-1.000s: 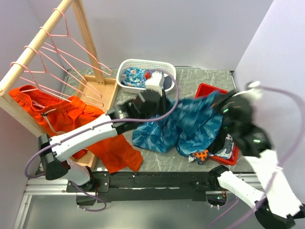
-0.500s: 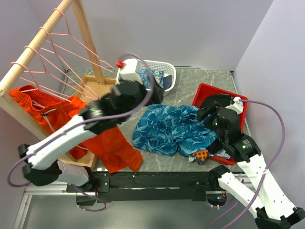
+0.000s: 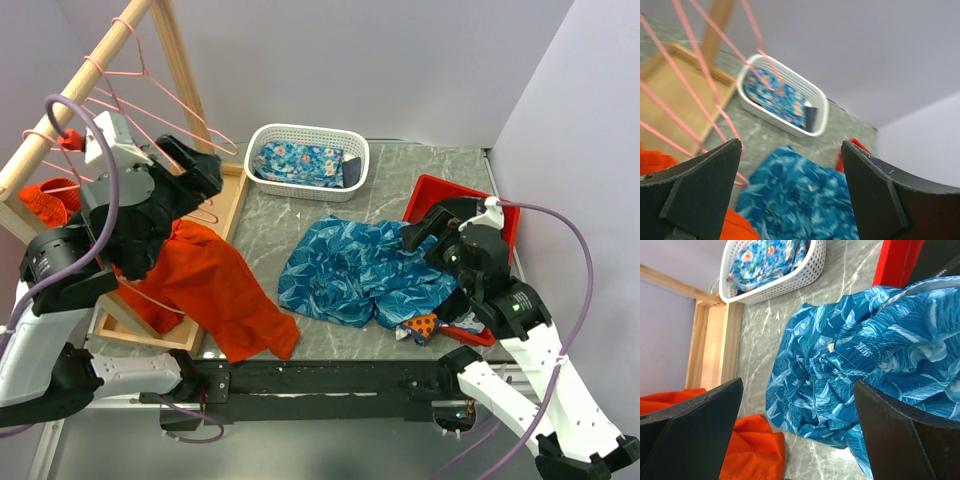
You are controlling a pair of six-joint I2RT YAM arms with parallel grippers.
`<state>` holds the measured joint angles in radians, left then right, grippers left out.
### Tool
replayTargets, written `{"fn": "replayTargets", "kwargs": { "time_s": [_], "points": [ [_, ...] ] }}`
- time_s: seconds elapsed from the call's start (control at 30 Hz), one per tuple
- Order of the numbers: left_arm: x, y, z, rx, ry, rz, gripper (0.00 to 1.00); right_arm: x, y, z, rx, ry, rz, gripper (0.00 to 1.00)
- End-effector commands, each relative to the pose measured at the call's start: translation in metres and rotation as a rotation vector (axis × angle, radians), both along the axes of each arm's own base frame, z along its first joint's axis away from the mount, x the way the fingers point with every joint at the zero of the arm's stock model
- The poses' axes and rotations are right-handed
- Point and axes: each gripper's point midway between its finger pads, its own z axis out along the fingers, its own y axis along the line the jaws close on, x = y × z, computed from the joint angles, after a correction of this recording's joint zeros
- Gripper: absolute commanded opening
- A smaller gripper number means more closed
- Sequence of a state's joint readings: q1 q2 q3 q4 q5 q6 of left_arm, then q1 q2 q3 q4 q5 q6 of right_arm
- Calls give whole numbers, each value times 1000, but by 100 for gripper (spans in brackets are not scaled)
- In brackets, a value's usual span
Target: Place the shorts on the hanger
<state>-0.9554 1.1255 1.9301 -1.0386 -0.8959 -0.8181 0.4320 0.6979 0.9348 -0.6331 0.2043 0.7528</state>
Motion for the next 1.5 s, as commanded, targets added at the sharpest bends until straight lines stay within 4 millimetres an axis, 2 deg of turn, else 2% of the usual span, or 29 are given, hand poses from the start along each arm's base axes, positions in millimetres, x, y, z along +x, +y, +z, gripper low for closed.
{"fn": "replayTargets", "kwargs": {
  "time_s": [0.0, 0.07, 0.17, 0.23, 0.33, 0.7, 1.07, 1.23, 1.47],
  "points": [
    [8, 29, -12, 81, 37, 170, 87, 7, 10, 7, 6, -30, 46, 99],
    [13, 39, -8, 93, 27, 215, 86, 8, 12, 6, 7, -31, 54, 99],
    [22, 44, -6, 127, 38, 257, 85, 8, 13, 5, 10, -31, 63, 99],
    [22, 54, -1, 135, 35, 303, 85, 8, 13, 3, 6, -29, 63, 99],
    [23, 61, -5, 155, 50, 340, 84, 8, 12, 1, 0, -27, 63, 99],
    [10, 81, 3, 135, 42, 358, 82, 10, 17, -10, 4, -5, 79, 99],
    [2, 104, -11, 155, 76, 432, 82, 12, 26, -15, 15, 16, 117, 99],
    [10, 105, -20, 176, 100, 460, 82, 10, 24, -16, 3, 22, 116, 99],
    [31, 104, -23, 202, 118, 499, 82, 9, 25, -20, -1, 34, 125, 99]
  ]
}}
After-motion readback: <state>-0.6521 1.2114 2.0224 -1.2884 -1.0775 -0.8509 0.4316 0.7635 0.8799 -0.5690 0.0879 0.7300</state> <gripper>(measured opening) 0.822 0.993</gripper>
